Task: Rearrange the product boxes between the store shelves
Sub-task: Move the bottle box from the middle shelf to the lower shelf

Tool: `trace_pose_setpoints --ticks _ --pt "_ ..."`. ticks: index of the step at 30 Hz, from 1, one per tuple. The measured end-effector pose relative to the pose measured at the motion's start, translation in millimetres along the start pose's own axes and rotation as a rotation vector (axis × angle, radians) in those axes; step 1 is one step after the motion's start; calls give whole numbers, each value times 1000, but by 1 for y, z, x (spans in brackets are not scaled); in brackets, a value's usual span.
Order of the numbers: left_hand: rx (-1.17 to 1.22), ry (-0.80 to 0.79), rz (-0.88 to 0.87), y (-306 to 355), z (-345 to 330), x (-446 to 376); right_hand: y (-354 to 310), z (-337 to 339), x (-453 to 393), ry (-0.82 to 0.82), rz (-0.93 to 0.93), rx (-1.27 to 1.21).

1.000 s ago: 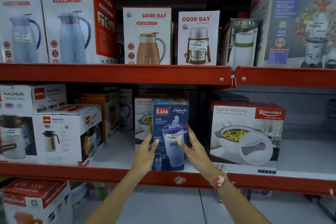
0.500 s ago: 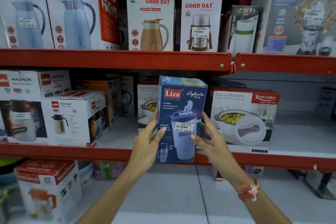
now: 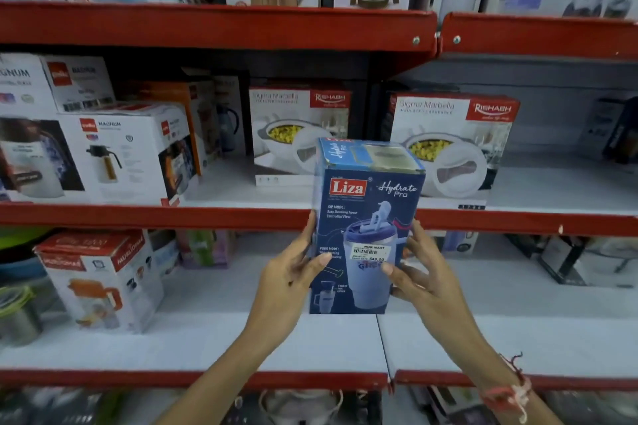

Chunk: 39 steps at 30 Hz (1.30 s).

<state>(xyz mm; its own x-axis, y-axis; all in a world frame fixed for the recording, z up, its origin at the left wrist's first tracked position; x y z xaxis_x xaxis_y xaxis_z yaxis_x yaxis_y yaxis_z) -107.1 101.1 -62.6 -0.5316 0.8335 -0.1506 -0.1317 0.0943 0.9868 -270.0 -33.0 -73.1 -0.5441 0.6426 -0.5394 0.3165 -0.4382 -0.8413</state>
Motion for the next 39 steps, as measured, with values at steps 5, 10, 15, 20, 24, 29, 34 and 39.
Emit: trace_pose_setpoints --ticks 5,10,15,20,24,29,34,39 --pt "-14 17 123 -53 -8 13 33 6 41 -5 -98 97" --pt "-40 84 218 -101 -16 13 77 8 58 -7 -201 119" --pt "-142 100 284 -141 -28 -7 124 5 64 8 -276 96" --pt "-157 157 295 -170 -39 -29 165 6 58 45 -302 87" --pt "-229 198 313 -192 -49 -41 194 6 56 97 -353 82" --pt "-255 222 368 -207 -58 -43 217 8 61 155 -381 44" --pt "-282 171 476 -205 -53 -41 210 18 57 51 -343 195" --pt "-716 -13 545 -169 -34 -36 178 45 36 -73 -79 695"
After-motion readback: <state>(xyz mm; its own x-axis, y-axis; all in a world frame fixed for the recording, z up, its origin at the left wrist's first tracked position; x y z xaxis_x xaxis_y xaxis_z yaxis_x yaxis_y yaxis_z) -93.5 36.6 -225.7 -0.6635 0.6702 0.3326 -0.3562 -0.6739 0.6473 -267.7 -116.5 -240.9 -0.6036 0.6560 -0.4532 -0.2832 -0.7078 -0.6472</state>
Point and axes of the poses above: each hand's wrist, its own x-axis away from the middle knuckle, its own z-axis out of the back of the hand, y = z × x, the point moved 2 cm from there along -x, towards the middle knuckle, and after that the axes turned 11 degrees about z, right-handed, at the moved point
